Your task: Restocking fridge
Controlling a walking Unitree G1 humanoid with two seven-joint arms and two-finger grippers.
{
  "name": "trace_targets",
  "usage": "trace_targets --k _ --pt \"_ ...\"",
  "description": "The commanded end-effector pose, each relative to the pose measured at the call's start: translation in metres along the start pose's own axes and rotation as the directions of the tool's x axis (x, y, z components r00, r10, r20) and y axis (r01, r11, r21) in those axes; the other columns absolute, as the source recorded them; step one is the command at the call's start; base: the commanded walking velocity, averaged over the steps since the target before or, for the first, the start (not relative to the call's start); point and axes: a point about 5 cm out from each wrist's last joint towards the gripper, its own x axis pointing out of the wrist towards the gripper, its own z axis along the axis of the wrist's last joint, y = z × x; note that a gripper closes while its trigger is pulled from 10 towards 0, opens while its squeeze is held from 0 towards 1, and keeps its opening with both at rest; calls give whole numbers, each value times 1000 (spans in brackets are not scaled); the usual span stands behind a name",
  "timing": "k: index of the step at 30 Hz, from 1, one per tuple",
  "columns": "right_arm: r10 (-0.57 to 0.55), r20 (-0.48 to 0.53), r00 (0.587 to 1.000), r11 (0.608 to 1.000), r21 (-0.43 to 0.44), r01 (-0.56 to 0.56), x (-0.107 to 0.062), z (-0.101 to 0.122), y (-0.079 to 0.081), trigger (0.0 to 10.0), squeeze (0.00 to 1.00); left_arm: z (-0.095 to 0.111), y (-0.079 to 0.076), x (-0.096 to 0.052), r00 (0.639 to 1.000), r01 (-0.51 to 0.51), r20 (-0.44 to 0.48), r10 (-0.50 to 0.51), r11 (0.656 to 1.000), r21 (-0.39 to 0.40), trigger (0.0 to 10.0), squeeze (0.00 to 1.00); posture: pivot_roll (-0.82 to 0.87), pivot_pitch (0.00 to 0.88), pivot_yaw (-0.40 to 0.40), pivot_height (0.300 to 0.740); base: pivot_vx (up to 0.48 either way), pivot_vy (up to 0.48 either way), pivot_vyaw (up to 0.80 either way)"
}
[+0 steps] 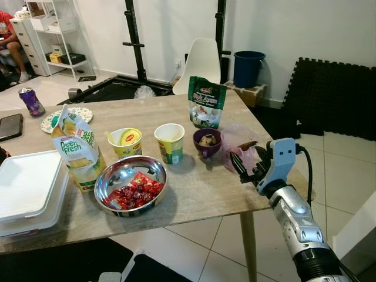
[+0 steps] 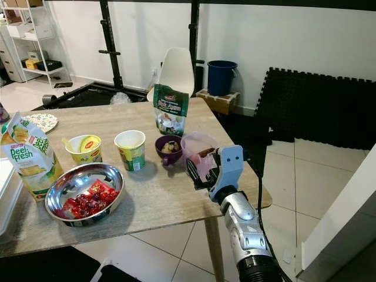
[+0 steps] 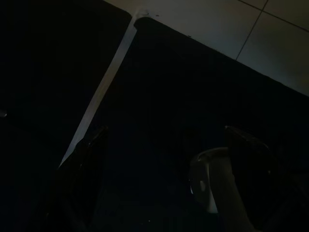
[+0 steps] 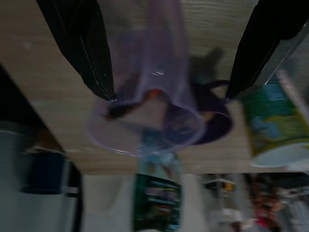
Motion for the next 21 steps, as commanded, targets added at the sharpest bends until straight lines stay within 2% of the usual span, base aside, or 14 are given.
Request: trace_targets --k 1,2,3,4,5,11,12,15,21 --pt "-25 10 1000 1000 1 25 0 0 -1 10000 43 -10 8 -4 999 -13 -31 14 1000 19 10000 0 49 134 14 740 0 0 0" --pt "-28 11 1000 1000 2 28 0 0 -2 10000 43 -10 8 -4 999 -13 -32 14 1000 19 10000 0 49 134 14 740 0 0 0" --pt "-36 10 999 999 -3 36 1 0 -2 10000 667 -11 9 -5 999 -13 -34 14 1000 19 10000 0 52 136 14 740 0 0 0" --pt "-36 10 999 999 -3 36 1 0 -2 10000 667 -11 9 -5 999 -13 -34 14 1000 19 10000 0 52 136 14 740 0 0 0" --pt "-45 11 999 999 0 45 1 0 -3 10000 1000 -12 9 -5 999 -13 -37 14 1000 20 10000 0 53 138 14 740 0 0 0" --pt "-60 5 998 998 10 60 3 -3 -4 10000 1000 -15 9 -6 999 -13 -45 14 1000 20 10000 0 53 139 15 740 0 0 0" --pt "-53 -6 999 998 15 53 3 -5 -2 10000 0 -15 10 -6 999 -13 -47 13 1000 20 10000 0 52 139 17 740 0 0 0" --pt "-46 -16 999 999 22 46 3 -8 -1 10000 0 -15 10 -6 999 -12 -48 13 1000 20 10000 0 52 139 17 740 0 0 0" --pt "-22 -46 999 995 100 26 3 -16 4 10000 0 -17 10 -7 998 -10 -56 11 1000 26 10000 0 53 141 17 740 0 0 0"
